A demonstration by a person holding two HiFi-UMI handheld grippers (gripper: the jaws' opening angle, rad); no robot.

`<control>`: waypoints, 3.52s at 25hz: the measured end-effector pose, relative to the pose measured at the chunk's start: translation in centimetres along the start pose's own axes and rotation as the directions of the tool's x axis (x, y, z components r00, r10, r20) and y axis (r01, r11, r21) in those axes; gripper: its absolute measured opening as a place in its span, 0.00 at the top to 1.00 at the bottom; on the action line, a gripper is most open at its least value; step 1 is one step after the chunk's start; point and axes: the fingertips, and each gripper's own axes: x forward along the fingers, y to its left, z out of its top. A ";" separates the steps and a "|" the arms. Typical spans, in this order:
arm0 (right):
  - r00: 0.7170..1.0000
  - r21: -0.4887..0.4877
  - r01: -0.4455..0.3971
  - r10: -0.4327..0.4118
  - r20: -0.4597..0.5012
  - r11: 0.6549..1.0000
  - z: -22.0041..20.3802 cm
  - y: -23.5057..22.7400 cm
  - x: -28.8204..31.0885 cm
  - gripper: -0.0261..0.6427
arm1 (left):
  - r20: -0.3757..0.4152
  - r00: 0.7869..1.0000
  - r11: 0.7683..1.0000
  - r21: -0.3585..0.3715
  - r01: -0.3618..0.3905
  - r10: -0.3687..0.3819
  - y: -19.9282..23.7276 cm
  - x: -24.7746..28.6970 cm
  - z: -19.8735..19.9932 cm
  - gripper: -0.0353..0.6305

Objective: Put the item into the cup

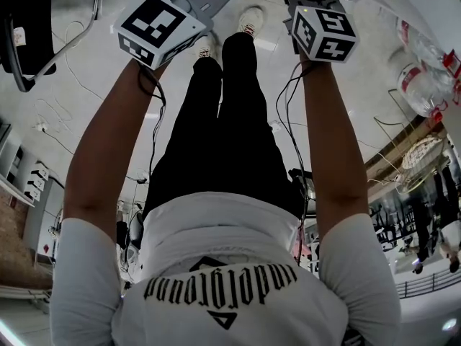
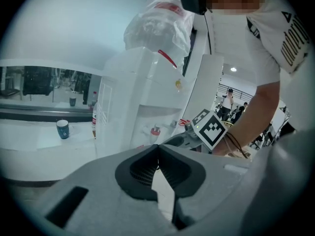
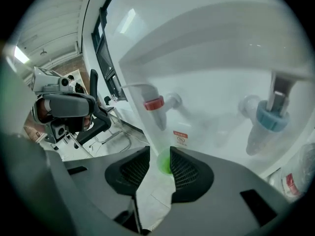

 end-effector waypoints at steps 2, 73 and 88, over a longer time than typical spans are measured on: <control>1.000 0.001 0.004 -0.004 0.004 1.000 0.4 0.4 -0.8 0.81 | 0.006 1.000 1.000 0.001 -0.004 0.004 -0.4 -0.4 0.6 0.92; 0.905 -0.263 0.053 0.065 0.420 0.963 25.5 27.6 -47.9 0.94 | 0.389 0.920 0.980 0.163 -0.115 0.044 -24.6 -40.3 29.7 0.93; 0.902 -0.243 0.010 0.096 0.420 0.970 17.9 20.3 -57.6 0.94 | 0.348 0.935 0.984 0.126 -0.127 0.076 -35.4 -31.5 28.6 0.92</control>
